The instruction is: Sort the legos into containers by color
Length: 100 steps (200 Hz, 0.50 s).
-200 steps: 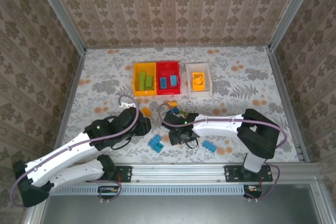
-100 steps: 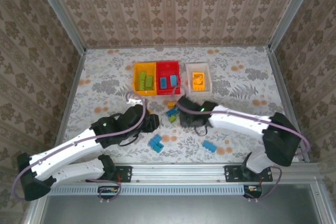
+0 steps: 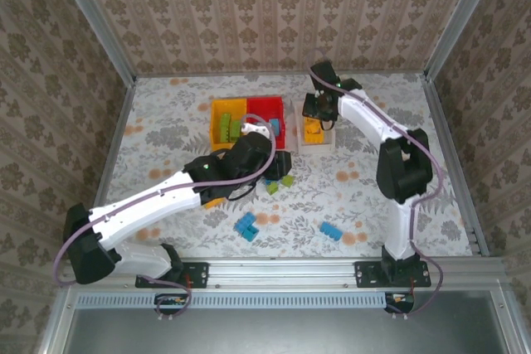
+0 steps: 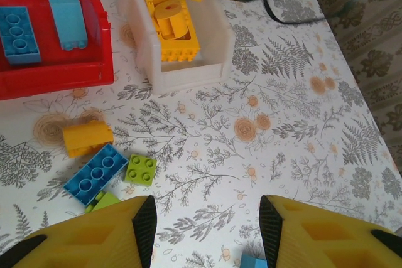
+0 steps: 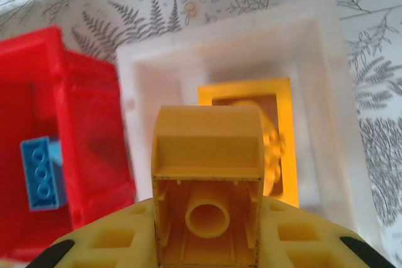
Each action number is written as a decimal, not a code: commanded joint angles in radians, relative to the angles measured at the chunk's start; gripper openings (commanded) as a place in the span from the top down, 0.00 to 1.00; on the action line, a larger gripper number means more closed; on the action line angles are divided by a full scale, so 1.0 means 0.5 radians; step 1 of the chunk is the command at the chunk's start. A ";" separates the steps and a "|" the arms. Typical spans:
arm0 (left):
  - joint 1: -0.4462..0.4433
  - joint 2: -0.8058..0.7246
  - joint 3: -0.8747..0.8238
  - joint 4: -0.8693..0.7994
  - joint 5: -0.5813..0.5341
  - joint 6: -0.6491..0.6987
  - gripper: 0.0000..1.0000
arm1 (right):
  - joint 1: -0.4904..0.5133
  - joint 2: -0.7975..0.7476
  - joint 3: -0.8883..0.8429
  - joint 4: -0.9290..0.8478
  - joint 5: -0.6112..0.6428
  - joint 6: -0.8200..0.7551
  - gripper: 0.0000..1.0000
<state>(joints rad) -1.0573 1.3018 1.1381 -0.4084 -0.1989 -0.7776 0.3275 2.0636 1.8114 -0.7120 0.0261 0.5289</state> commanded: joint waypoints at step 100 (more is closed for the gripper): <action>0.022 0.311 0.150 -0.019 0.123 0.231 0.48 | -0.020 0.063 0.248 -0.182 -0.197 -0.054 0.45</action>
<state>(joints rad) -1.0523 1.4338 1.1870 -0.3935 -0.1711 -0.7059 0.3092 2.1986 1.9369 -0.7929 -0.0608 0.5068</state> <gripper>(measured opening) 0.516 0.548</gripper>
